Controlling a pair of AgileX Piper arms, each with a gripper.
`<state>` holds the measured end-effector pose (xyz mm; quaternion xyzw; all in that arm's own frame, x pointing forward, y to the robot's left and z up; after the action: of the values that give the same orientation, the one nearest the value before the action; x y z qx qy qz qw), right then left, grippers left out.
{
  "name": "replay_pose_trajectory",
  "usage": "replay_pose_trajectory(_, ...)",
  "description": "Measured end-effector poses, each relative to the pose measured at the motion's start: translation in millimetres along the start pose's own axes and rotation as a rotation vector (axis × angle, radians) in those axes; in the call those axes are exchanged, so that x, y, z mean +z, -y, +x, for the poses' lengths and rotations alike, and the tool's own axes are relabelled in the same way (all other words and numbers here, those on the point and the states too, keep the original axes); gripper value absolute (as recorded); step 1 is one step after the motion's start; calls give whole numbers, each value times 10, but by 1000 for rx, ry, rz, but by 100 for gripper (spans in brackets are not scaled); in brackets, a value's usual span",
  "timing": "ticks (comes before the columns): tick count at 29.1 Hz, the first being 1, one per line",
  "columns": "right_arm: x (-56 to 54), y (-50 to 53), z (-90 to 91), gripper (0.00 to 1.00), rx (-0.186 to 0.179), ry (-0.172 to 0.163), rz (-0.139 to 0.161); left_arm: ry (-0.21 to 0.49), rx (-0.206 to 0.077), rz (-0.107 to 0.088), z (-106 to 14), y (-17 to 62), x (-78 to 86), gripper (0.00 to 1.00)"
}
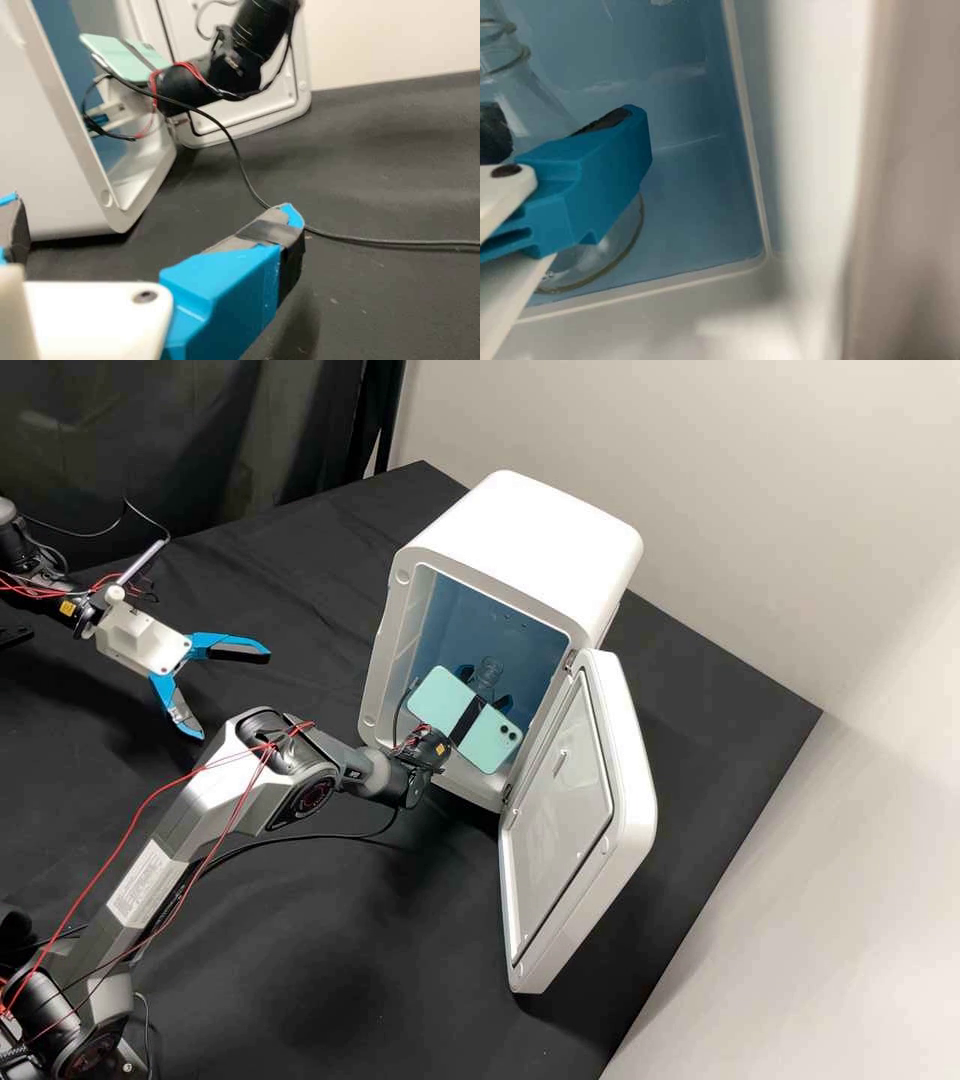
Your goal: Place the flask in the incubator
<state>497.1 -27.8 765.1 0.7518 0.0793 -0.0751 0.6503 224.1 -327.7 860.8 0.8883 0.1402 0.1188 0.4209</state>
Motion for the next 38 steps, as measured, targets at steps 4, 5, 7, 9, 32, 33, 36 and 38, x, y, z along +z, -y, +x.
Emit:
replay_pose_trajectory(4, 0, 0, 0, 0, 0, 0, 0, -1, 14, -4, -4, 2, -4, 100)
replay_pose_trajectory(5, 0, 0, 0, 0, 0, 0, 0, -1, 15, -5, -2, 5, -4, 100)
replay_pose_trajectory(7, 0, 0, 0, 0, 0, 0, 0, -1, 25, -7, -12, 2, -2, 100)
replay_pose_trajectory(9, 0, 0, 0, 0, 0, 0, 0, -2, 29, -9, -20, 3, -1, 100)
replay_pose_trajectory(32, 0, 0, 0, 100, 0, 0, 0, -5, 37, -14, -16, -4, 12, 100)
replay_pose_trajectory(33, 0, 0, 0, 100, 0, 0, 0, -5, 37, -14, -16, -4, 12, 100)
replay_pose_trajectory(36, 14, 10, 3, 100, -2, 3, 1, -5, 37, -14, -16, -4, 12, 100)
replay_pose_trajectory(38, 40, 35, 9, 100, -7, 8, 2, -5, 33, -15, -28, 8, 15, 100)
